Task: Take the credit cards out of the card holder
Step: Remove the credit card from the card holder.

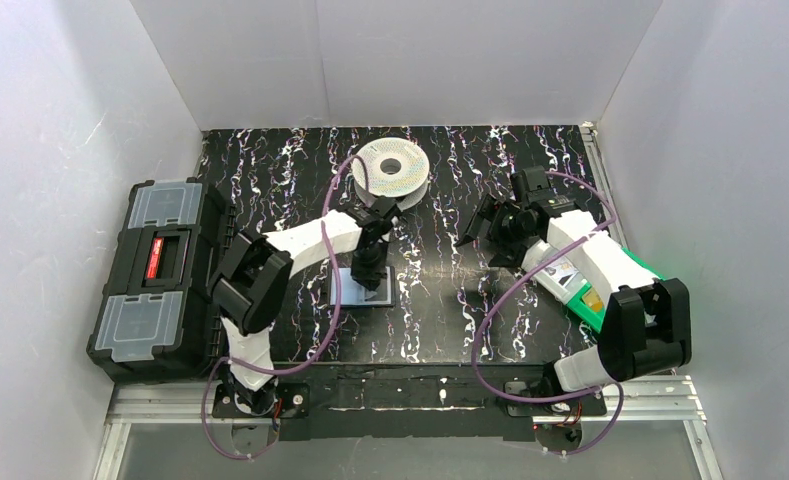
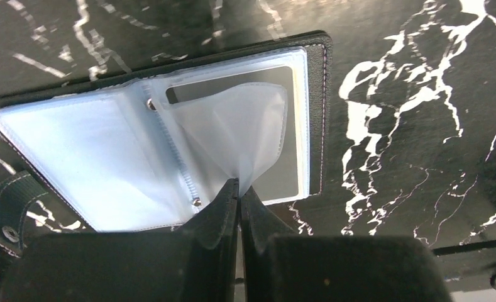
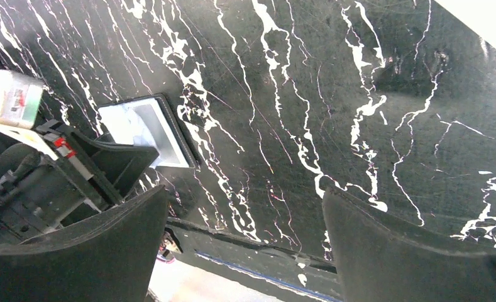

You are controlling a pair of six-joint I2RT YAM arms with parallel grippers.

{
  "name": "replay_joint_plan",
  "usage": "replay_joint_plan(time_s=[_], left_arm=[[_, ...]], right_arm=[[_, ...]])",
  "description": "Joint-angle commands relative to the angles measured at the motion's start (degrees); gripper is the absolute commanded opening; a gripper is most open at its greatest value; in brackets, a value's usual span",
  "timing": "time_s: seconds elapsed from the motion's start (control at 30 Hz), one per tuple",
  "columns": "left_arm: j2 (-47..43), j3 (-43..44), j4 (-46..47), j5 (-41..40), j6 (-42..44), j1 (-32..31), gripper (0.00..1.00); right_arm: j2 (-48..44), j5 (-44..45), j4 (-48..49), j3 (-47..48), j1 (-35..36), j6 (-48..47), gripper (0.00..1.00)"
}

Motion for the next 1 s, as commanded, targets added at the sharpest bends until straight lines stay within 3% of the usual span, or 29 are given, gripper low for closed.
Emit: replay_joint_plan(time_s=[0.0, 0.47, 0.97], left_arm=[[-6.2, -4.08, 1.25, 3.77, -0.76, 3.02, 0.0], [-11.03, -11.95, 7.92, 10.11, -2.17, 7.58, 0.01], [-12.0, -13.84, 17.95, 21.51, -5.83, 4.28, 0.0]], right_arm=[[1.01, -0.4, 1.98, 1.16, 1.21, 0.8, 0.98], [3.47, 0.14, 2.24, 2.05, 4.68, 1.02, 0.98], [3.23, 0.8, 3.19, 0.1, 5.58, 0.94, 0.98]])
